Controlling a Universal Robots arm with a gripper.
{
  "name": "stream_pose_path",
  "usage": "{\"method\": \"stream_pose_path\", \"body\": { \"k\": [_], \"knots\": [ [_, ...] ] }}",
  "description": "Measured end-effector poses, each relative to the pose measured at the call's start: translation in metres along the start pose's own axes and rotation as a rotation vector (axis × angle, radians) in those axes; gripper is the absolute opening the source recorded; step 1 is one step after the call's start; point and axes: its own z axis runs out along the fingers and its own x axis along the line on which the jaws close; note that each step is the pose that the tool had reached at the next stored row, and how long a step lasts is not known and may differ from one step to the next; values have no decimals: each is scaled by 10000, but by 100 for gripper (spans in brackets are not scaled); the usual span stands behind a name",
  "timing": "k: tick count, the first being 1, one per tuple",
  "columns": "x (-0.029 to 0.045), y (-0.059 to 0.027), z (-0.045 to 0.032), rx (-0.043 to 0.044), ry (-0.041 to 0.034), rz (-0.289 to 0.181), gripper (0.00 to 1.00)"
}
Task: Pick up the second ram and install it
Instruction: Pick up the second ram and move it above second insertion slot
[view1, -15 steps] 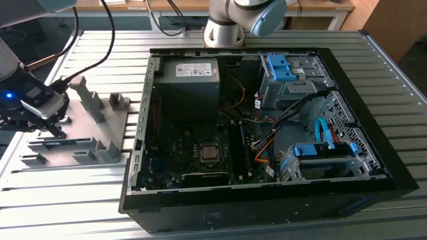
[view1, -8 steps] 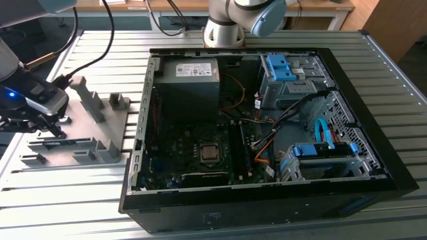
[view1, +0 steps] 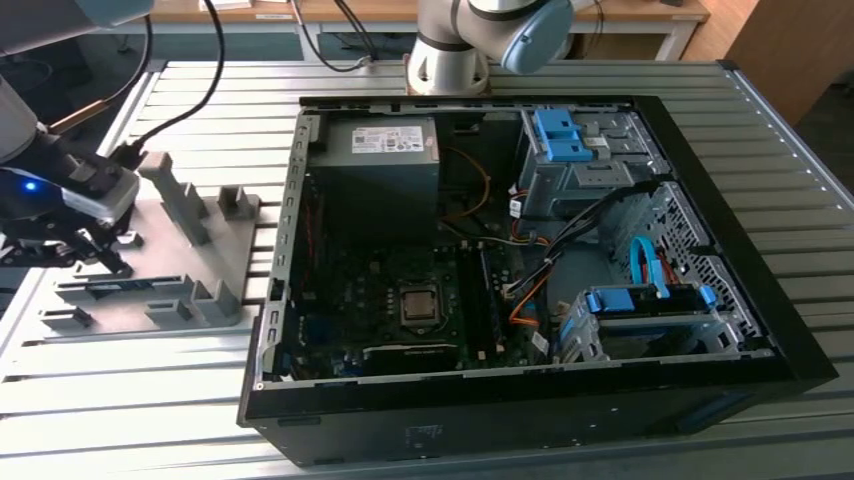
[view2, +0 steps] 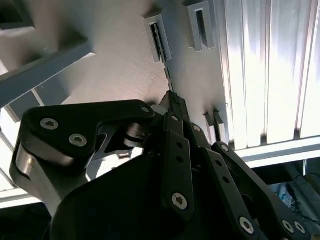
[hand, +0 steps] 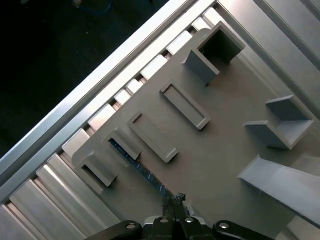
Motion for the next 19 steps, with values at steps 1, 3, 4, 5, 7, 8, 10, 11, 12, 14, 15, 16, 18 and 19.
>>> {"method": "stream_pose_path", "body": {
  "k": [1,3,4,5,7,8,10,11,12,14,15,16,18,19],
  "knots": [
    [0,0,0,-4,0,-173,10],
    [0,0,1,-13,2,-522,10],
    [0,0,1,-18,3,-696,10],
    [0,0,1,-22,4,-859,10],
    [0,0,1,-28,8,-1180,10],
    [0,0,2,-29,10,-1329,10],
    [0,-1,3,-22,25,-1600,10],
    [0,-1,4,-13,38,-1726,10],
    [0,-1,3,-5,53,-1851,10],
    [1,0,1,9,82,-2101,10],
    [1,0,2,14,92,-2223,10],
    [1,0,2,18,100,-2343,10],
    [1,0,2,24,113,-2586,10],
    [1,0,2,26,120,-2708,10]
  ]
}}
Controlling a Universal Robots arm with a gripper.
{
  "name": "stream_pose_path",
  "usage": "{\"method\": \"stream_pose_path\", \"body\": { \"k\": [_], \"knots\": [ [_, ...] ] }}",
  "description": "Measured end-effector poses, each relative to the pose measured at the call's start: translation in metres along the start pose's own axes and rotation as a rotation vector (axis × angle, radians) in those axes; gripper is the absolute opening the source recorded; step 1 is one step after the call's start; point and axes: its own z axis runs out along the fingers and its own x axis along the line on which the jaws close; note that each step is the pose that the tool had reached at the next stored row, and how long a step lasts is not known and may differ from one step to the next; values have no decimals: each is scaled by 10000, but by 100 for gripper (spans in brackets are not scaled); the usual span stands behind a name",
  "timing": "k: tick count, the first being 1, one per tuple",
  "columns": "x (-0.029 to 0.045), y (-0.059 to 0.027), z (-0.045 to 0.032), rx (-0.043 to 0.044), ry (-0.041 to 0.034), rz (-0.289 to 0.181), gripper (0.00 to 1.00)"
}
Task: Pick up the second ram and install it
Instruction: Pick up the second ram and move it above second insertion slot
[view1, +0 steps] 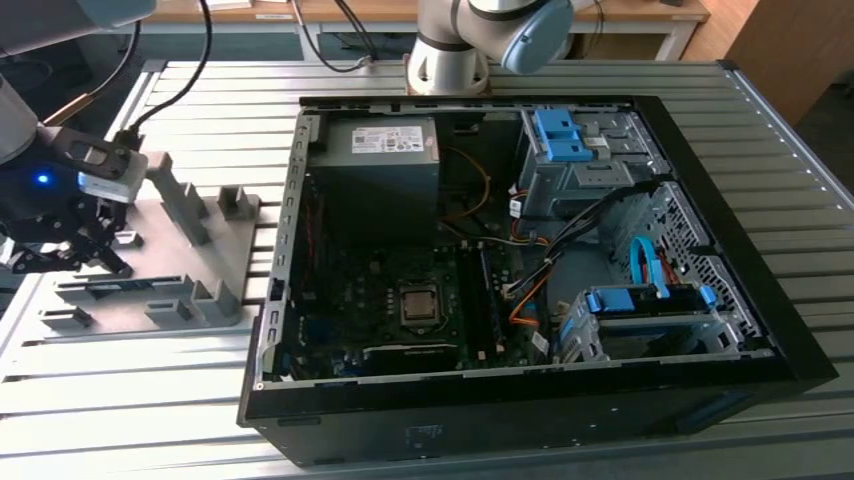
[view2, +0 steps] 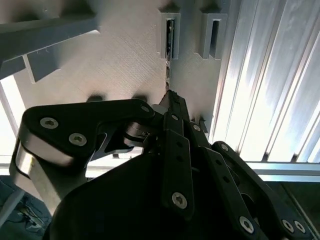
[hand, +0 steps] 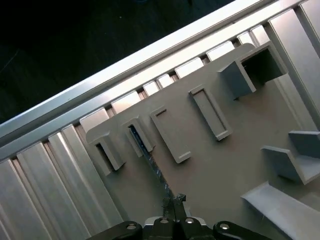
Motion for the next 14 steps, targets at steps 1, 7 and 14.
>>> {"method": "stream_pose_path", "body": {
  "k": [1,7,14],
  "knots": [
    [0,0,0,2,7,-131,10],
    [0,0,0,11,36,-854,10],
    [0,0,0,12,53,-1688,10]
  ]
}}
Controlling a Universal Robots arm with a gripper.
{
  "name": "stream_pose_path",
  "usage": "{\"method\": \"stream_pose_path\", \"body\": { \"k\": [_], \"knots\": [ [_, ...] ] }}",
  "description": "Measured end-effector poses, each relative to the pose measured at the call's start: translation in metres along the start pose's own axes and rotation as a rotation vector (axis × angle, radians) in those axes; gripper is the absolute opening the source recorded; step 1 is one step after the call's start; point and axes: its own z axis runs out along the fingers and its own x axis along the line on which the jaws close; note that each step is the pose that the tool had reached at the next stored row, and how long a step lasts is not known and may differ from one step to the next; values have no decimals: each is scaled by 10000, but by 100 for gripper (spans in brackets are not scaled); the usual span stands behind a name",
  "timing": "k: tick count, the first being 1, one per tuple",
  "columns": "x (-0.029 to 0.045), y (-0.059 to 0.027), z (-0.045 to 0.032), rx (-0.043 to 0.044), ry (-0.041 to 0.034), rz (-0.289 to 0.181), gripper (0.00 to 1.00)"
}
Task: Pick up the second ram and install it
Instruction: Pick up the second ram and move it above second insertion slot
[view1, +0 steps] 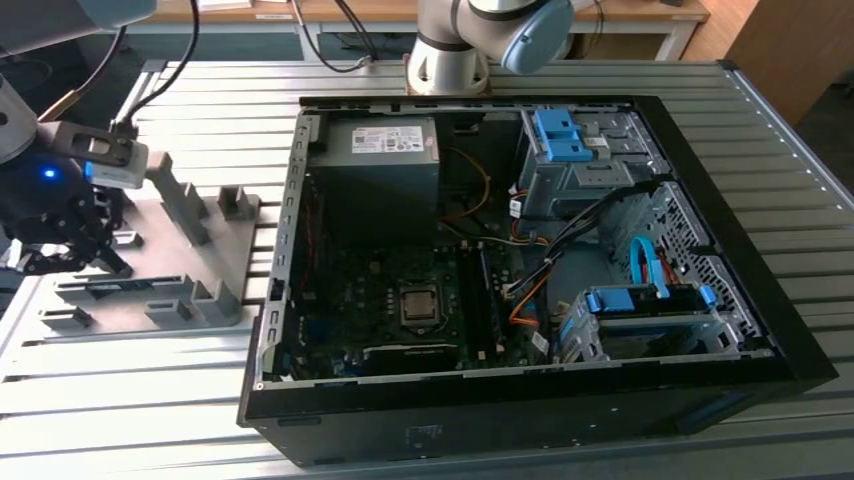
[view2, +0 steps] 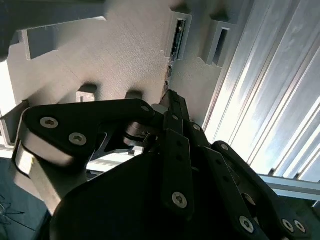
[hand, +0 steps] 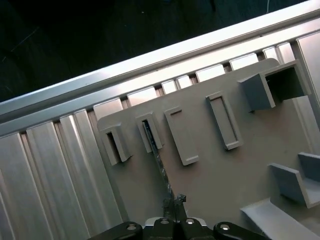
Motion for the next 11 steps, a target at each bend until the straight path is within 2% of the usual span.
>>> {"method": "stream_pose_path", "body": {
  "k": [11],
  "knots": [
    [0,0,0,-8,-5,-1214,10]
  ]
}}
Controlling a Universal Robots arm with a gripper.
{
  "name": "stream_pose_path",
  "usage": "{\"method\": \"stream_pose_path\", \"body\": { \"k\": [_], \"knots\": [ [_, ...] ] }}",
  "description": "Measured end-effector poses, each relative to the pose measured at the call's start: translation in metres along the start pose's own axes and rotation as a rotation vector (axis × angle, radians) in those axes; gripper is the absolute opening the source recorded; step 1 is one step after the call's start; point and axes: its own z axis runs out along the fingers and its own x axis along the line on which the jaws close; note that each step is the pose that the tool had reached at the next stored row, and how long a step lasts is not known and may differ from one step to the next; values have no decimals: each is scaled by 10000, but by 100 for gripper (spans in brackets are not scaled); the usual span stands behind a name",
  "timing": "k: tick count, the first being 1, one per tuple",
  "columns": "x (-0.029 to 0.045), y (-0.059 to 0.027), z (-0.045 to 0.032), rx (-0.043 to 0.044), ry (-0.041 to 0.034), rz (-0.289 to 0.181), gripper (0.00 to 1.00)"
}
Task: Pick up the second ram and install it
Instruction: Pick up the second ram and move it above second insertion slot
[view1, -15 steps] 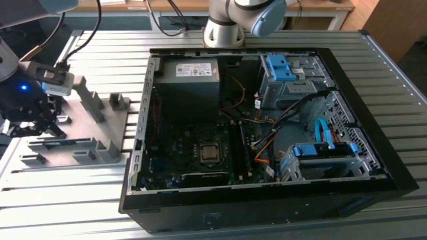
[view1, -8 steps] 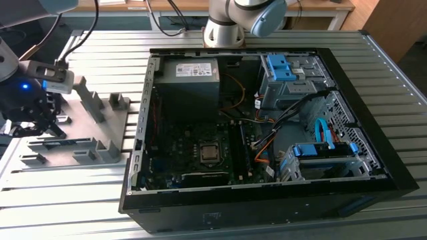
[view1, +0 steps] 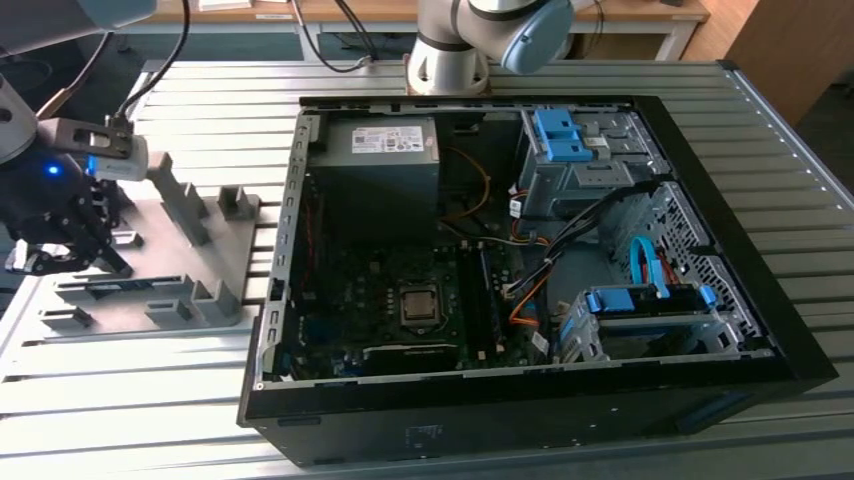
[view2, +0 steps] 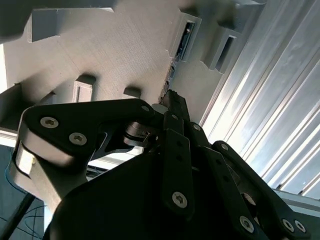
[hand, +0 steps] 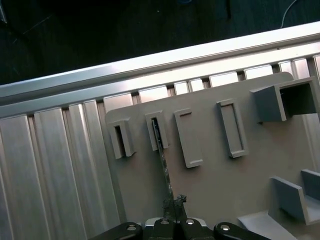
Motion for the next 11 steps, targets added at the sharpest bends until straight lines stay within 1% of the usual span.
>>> {"method": "stream_pose_path", "body": {
  "k": [11],
  "knots": [
    [0,0,0,-7,-6,-1124,10]
  ]
}}
